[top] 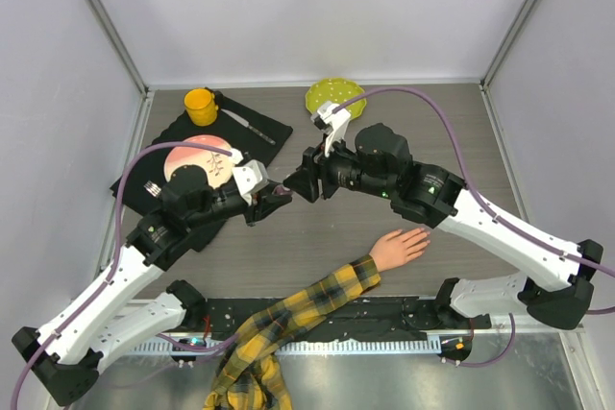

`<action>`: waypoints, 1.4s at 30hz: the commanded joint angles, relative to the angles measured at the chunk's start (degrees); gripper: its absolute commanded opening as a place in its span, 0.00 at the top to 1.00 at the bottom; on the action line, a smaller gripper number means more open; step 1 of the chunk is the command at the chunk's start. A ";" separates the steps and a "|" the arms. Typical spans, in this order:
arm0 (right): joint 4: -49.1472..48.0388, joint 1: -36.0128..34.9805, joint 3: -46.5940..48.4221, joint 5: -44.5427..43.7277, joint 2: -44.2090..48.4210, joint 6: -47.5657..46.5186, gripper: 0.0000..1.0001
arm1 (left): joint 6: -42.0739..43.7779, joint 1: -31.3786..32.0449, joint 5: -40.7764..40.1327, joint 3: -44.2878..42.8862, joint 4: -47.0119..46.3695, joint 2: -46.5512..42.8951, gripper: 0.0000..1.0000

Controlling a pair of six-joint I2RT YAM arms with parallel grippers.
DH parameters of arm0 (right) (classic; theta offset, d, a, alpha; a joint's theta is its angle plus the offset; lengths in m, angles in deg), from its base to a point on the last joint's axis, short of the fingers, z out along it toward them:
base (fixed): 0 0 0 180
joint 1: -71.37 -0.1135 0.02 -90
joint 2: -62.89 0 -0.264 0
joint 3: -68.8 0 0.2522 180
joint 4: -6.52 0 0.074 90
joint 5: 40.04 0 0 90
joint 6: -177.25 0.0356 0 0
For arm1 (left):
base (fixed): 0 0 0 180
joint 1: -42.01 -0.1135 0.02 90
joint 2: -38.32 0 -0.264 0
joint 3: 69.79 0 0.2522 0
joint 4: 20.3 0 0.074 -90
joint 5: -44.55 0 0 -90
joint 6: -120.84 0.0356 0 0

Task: Paint the nails

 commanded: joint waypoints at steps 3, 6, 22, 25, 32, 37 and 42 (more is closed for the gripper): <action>-2.48 -0.43 3.08 -0.04 -1.37 -0.13 0.55 | 0.97 0.02 -0.64 -0.33 -3.15 -0.70 1.00; -2.48 -0.51 3.00 0.49 -1.64 -0.13 0.56 | 0.97 0.02 -1.42 -0.42 -3.15 -0.52 1.00; -2.66 -0.78 2.03 9.08 -1.11 -3.64 0.99 | -2.19 0.02 5.24 -1.12 -3.41 -0.87 1.00; -2.57 -0.69 -0.86 20.14 1.52 -11.18 0.99 | -3.51 0.02 15.07 -2.18 -2.27 -0.53 1.00; 2.60 1.41 -4.65 40.90 7.24 -25.35 0.99 | -3.42 0.02 38.55 -8.94 7.30 4.39 1.00; 2.53 2.12 -4.91 38.65 8.91 -24.48 0.99 | -3.68 0.02 35.58 -8.69 6.70 3.70 1.00; -3.18 2.12 -8.42 35.92 11.63 -22.19 0.99 | -3.60 0.02 35.49 -8.24 5.73 3.61 1.00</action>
